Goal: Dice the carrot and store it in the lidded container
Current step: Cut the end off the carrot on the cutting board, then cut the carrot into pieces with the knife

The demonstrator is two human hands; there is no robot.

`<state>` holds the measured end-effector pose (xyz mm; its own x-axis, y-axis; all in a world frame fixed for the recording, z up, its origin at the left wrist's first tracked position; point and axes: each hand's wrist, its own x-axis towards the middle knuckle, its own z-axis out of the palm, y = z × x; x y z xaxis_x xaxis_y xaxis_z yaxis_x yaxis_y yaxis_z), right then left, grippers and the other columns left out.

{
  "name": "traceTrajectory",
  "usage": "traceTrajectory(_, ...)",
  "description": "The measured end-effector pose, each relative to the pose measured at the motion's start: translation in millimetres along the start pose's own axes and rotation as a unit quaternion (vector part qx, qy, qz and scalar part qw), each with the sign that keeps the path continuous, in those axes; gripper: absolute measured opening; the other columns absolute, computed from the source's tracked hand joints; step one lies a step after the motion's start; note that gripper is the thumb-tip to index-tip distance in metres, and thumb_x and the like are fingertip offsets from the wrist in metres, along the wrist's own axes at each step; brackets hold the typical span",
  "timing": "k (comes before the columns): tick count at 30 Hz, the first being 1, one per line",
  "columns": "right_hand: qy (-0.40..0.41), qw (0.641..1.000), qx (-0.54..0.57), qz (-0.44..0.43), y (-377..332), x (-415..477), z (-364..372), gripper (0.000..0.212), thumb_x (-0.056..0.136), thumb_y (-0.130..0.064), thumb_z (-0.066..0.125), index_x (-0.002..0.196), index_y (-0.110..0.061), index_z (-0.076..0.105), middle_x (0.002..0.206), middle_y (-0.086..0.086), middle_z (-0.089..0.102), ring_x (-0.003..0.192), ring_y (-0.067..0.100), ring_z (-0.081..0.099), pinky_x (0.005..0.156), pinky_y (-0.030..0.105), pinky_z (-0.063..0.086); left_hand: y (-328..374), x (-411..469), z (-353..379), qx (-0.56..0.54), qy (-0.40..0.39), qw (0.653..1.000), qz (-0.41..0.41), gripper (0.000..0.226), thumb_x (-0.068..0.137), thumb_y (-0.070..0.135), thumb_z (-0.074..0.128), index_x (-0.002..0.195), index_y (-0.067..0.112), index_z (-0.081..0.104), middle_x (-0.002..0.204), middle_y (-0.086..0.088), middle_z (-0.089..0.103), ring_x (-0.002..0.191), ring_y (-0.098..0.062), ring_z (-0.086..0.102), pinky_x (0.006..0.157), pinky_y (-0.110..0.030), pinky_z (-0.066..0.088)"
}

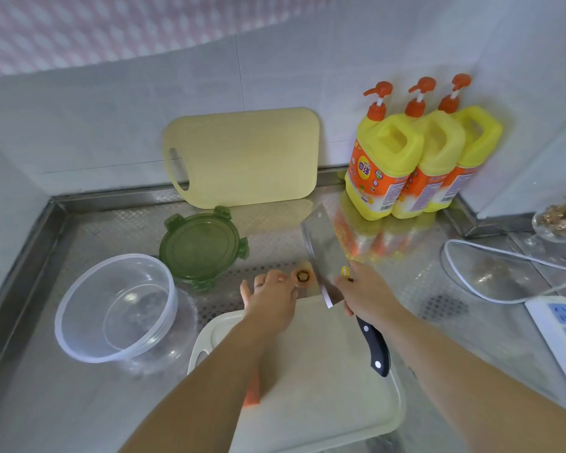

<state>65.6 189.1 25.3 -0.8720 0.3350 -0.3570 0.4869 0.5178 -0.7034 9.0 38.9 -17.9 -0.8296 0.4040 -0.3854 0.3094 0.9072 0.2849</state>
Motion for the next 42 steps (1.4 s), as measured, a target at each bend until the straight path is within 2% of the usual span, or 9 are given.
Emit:
traceTrajectory(7, -0.003, 1.000, 0.002, -0.011, -7, 1, 17, 0.028, 0.094, -0.007, 0.041, 0.068, -0.016, 0.034, 0.050, 0.003, 0.043, 0.024, 0.004, 0.036, 0.036, 0.018, 0.030, 6, -6, 7, -0.023, 0.010, 1.000, 0.017, 0.056, 0.098, 0.020, 0.035, 0.149, 0.034, 0.017, 0.150, 0.002, 0.018, 0.140, -0.026, 0.013, 0.115, -0.058, 0.002)
traceTrajectory(13, 0.003, 1.000, 0.023, -0.008, -4, 3, 20, 0.028, 0.095, -0.006, 0.039, 0.069, -0.016, 0.034, 0.042, -0.003, 0.044, 0.026, 0.004, 0.036, 0.036, 0.016, 0.030, 8, -2, 14, -0.023, 0.019, 0.999, -0.015, 0.060, 0.089, 0.008, 0.039, 0.144, 0.027, 0.026, 0.148, 0.001, 0.017, 0.139, -0.025, 0.011, 0.112, -0.060, -0.002)
traceTrajectory(17, -0.006, 0.999, 0.037, 0.009, -2, 4, 19, 0.025, 0.095, -0.008, 0.038, 0.071, -0.016, 0.034, 0.056, 0.006, 0.045, 0.024, 0.004, 0.033, 0.033, 0.014, 0.026, 10, -2, 8, -0.023, 0.001, 1.000, -0.014, 0.055, 0.094, 0.014, 0.039, 0.144, 0.033, 0.029, 0.150, 0.002, 0.016, 0.140, -0.025, 0.011, 0.113, -0.060, 0.000)
traceTrajectory(22, 0.017, 0.999, 0.017, -0.035, -3, -10, 6, 0.026, 0.098, -0.011, 0.042, 0.073, -0.017, 0.040, 0.058, 0.002, 0.046, 0.027, 0.002, 0.042, 0.034, 0.011, 0.030, -25, -20, -27, -0.099, 0.071, 0.991, -0.050, 0.023, 0.094, 0.033, 0.047, 0.093, 0.020, 0.067, 0.113, -0.001, 0.064, 0.104, -0.023, 0.057, 0.099, -0.037, 0.039)
traceTrajectory(27, -0.010, 0.996, -0.062, -0.070, -5, -29, 5, 0.017, 0.095, -0.013, 0.042, 0.098, -0.003, 0.056, 0.080, 0.011, 0.062, 0.039, 0.017, 0.052, 0.044, 0.025, 0.041, -80, -63, -25, -0.157, 0.003, 0.981, -0.113, 0.041, 0.092, 0.054, 0.047, 0.103, 0.017, 0.060, 0.098, 0.003, 0.060, 0.105, -0.026, 0.060, 0.085, -0.033, 0.043)
traceTrajectory(30, -0.038, 0.989, -0.117, -0.086, -5, -41, 14, 0.016, 0.095, -0.016, 0.041, 0.082, -0.016, 0.049, 0.068, 0.003, 0.055, 0.045, 0.022, 0.056, 0.050, 0.028, 0.041, -87, -87, -11, -0.195, -0.057, 0.964, -0.171, 0.082, 0.079, 0.071, 0.051, 0.137, 0.014, 0.043, 0.133, -0.005, 0.053, 0.117, -0.026, 0.055, 0.099, -0.037, 0.042)
traceTrajectory(33, -0.051, 0.978, -0.175, -0.103, -3, -52, 27, 0.031, 0.095, -0.017, 0.043, 0.067, -0.026, 0.032, 0.062, -0.003, 0.046, 0.055, 0.025, 0.054, 0.052, 0.027, 0.038, -75, -103, 3, -0.211, -0.086, 0.953, -0.200, 0.081, 0.080, 0.067, 0.054, 0.135, 0.009, 0.040, 0.111, -0.009, 0.062, 0.098, -0.024, 0.062, 0.075, -0.029, 0.047)
traceTrajectory(36, -0.076, 0.975, -0.184, -0.100, 3, -62, 37, 0.036, 0.095, -0.013, 0.044, 0.066, -0.027, 0.029, 0.062, -0.007, 0.038, 0.057, 0.018, 0.041, 0.046, 0.016, 0.026, -63, -109, 10, -0.189, -0.030, 0.962, -0.195, 0.060, 0.083, 0.058, 0.058, 0.121, 0.012, 0.054, 0.096, 0.002, 0.057, 0.085, -0.018, 0.057, 0.068, -0.025, 0.042)
traceTrajectory(42, -0.065, 0.968, -0.224, -0.093, 19, -72, 36, 0.026, 0.097, -0.015, 0.042, 0.072, -0.022, 0.038, 0.065, -0.004, 0.042, 0.070, 0.021, 0.045, 0.050, 0.027, 0.025, -56, -109, 17, -0.342, 0.135, 0.924, -0.108, 0.062, 0.070, 0.041, 0.076, 0.120, 0.029, 0.042, 0.110, 0.011, 0.055, 0.101, -0.015, 0.057, 0.088, -0.035, 0.049)
